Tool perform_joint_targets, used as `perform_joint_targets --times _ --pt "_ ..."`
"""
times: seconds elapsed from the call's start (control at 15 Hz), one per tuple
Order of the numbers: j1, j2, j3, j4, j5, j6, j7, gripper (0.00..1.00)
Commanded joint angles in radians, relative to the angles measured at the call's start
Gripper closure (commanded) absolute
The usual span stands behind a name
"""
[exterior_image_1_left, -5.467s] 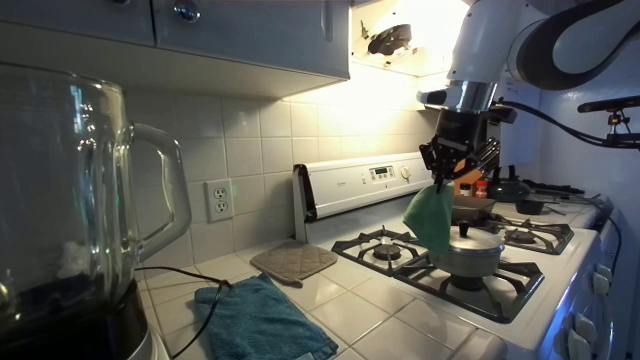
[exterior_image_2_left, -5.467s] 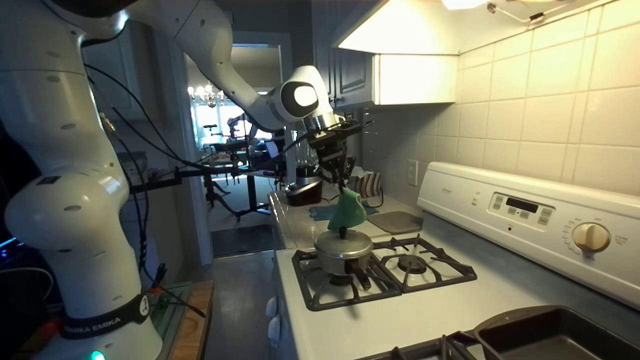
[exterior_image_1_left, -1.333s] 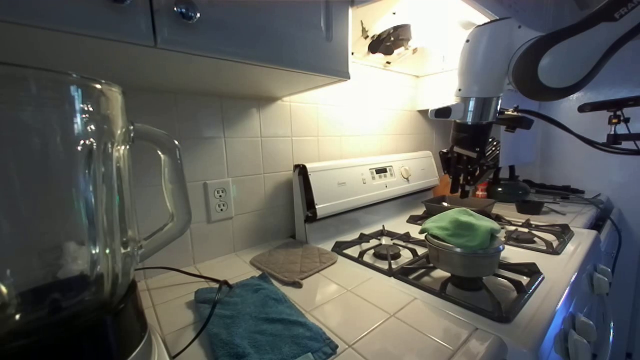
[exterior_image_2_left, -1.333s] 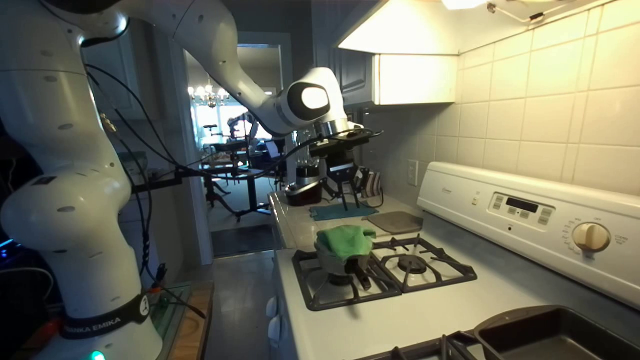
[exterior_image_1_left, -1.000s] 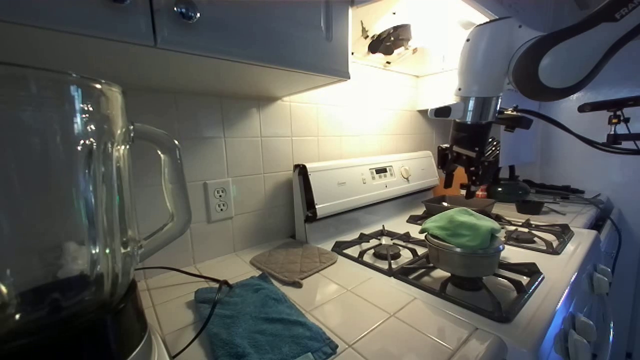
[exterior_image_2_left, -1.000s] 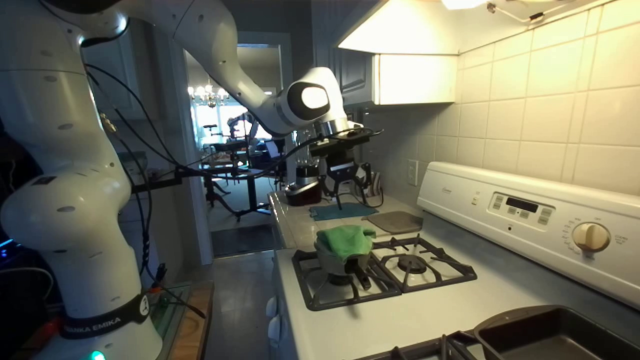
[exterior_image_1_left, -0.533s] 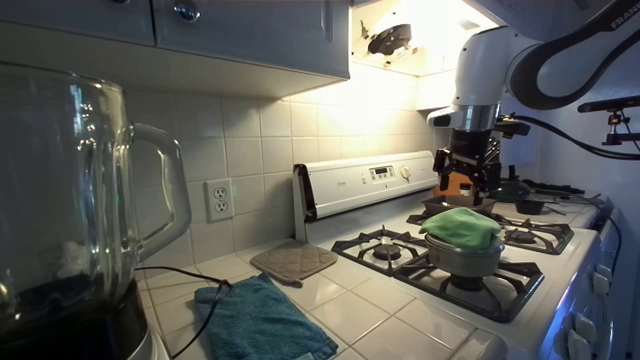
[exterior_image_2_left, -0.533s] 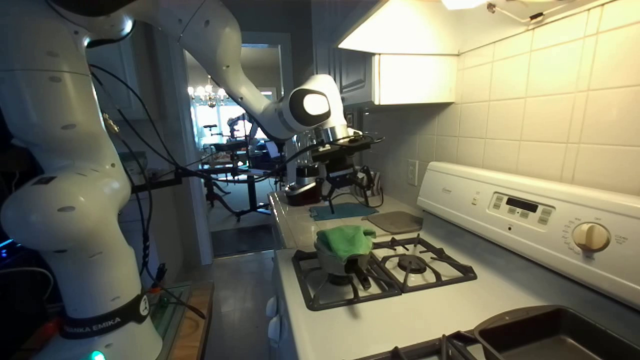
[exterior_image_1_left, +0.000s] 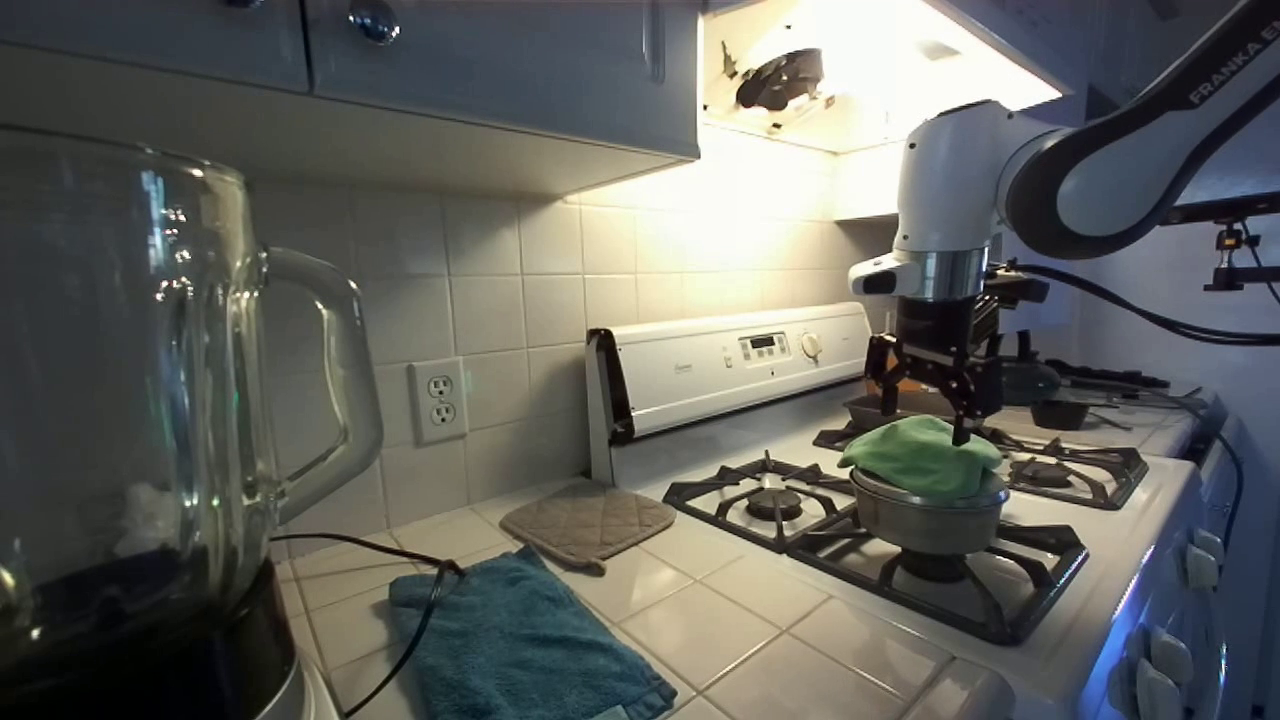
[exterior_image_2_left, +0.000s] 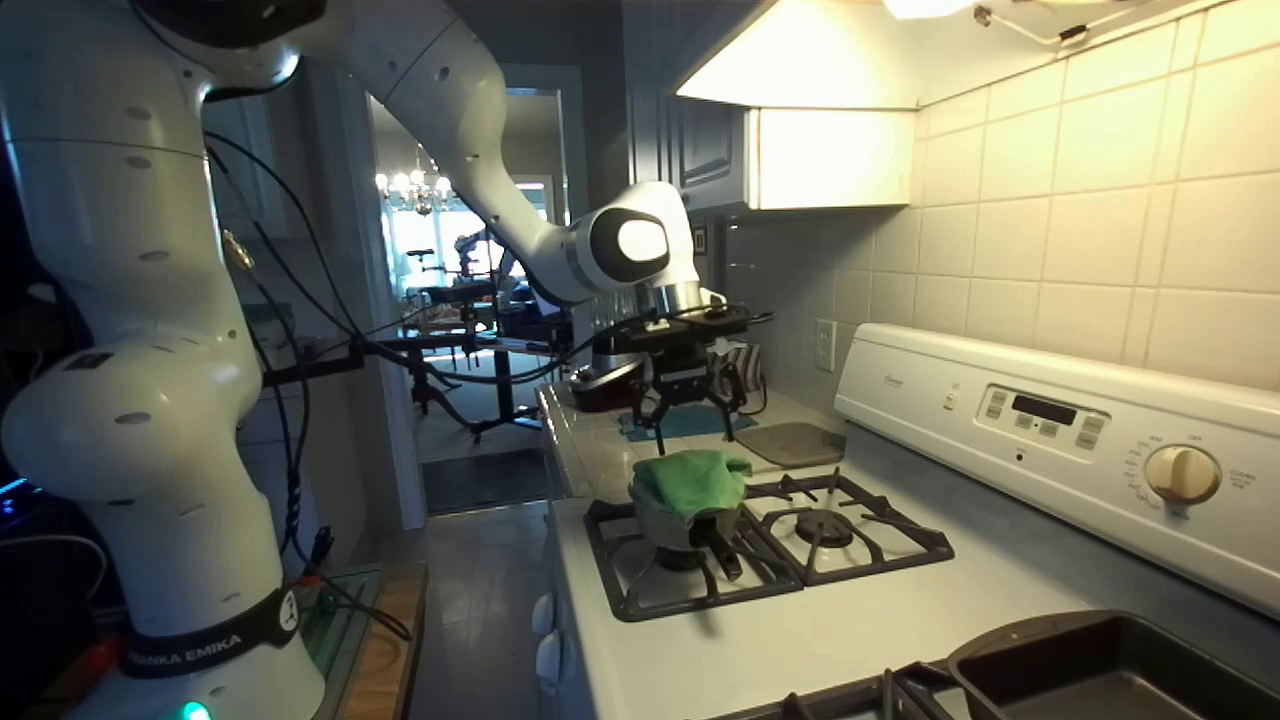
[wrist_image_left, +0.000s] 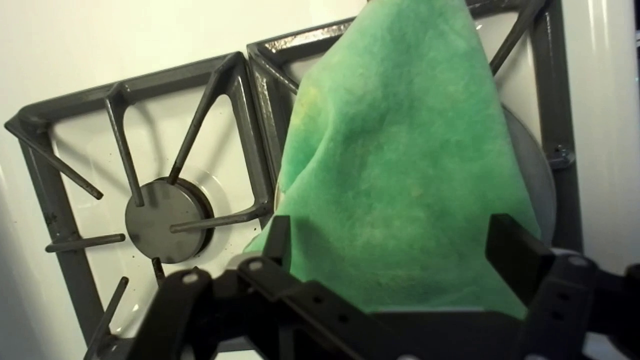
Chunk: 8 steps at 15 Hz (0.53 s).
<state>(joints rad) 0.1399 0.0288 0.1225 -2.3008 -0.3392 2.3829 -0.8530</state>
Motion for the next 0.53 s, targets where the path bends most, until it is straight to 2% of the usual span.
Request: perform_joint_targets --times 0.0,0.13,0.2,0.27,0.47 --pt "-0.005 0.037 0.005 0.013 -0.019 0.022 -0.022 0.00" --pt "-0.005 0.049 0.005 0.015 -0.020 0.024 -0.024 0.01" --pt "-0.006 0.054 0.005 0.016 -0.020 0.024 -0.026 0.08" --pt "-0.006 0.057 0.005 0.017 -0.020 0.024 -0.028 0.25" --pt "-0.007 0.068 0.005 0.019 -0.020 0.023 -0.031 0.46"
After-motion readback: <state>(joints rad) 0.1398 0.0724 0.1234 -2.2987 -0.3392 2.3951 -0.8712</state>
